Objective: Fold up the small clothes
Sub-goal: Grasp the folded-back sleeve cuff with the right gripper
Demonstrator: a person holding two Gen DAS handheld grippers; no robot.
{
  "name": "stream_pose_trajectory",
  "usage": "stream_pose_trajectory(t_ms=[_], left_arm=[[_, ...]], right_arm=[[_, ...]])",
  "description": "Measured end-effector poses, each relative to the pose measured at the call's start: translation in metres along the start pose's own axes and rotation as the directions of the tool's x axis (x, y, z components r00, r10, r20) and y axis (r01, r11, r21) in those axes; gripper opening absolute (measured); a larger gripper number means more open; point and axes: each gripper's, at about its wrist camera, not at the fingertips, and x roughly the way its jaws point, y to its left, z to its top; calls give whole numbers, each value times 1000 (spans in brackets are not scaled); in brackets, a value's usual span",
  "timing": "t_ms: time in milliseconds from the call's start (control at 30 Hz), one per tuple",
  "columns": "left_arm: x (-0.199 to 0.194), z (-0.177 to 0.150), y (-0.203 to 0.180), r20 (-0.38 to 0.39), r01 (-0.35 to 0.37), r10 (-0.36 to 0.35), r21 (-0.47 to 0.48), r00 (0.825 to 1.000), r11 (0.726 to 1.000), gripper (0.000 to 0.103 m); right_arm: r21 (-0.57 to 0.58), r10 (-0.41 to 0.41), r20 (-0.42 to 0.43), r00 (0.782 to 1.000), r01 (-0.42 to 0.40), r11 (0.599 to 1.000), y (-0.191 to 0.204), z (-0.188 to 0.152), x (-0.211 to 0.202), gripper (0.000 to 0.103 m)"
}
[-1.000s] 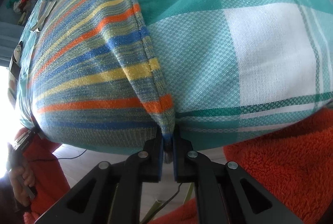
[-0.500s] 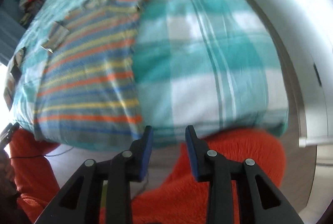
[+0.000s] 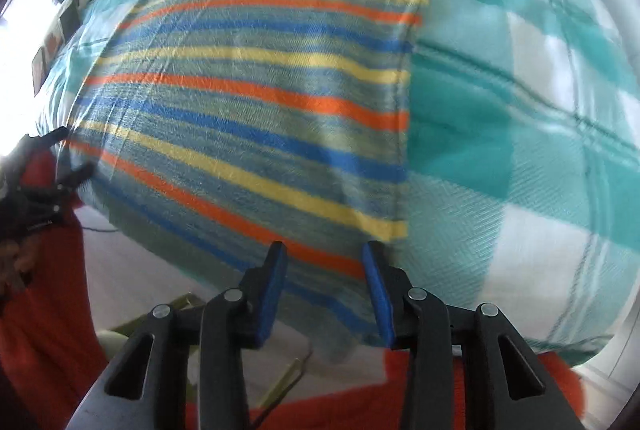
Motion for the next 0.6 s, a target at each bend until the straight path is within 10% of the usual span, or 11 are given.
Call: stream_pose_trajectory(t_ms=[133,233,467,600], left_arm=[[-21,4,32,54,9,-1,-164,999,986,95],[-20,7,52,55,9,6,-273,998,962,95],[-4,-2,62,-14,-87,86,-308,996,948,95],[-2,-10,63,-48,-110,101,-290,994,951,95]], right_arm=[[-130,-151,210,966,181,975,-19,70,-40,47],[-260,-108,348,931,206,943,-21,129,-33,48],[-277,-36,305,952,125,953,-25,219,54,47],[-72,0,362,932,28,997,-65,216,38,3]])
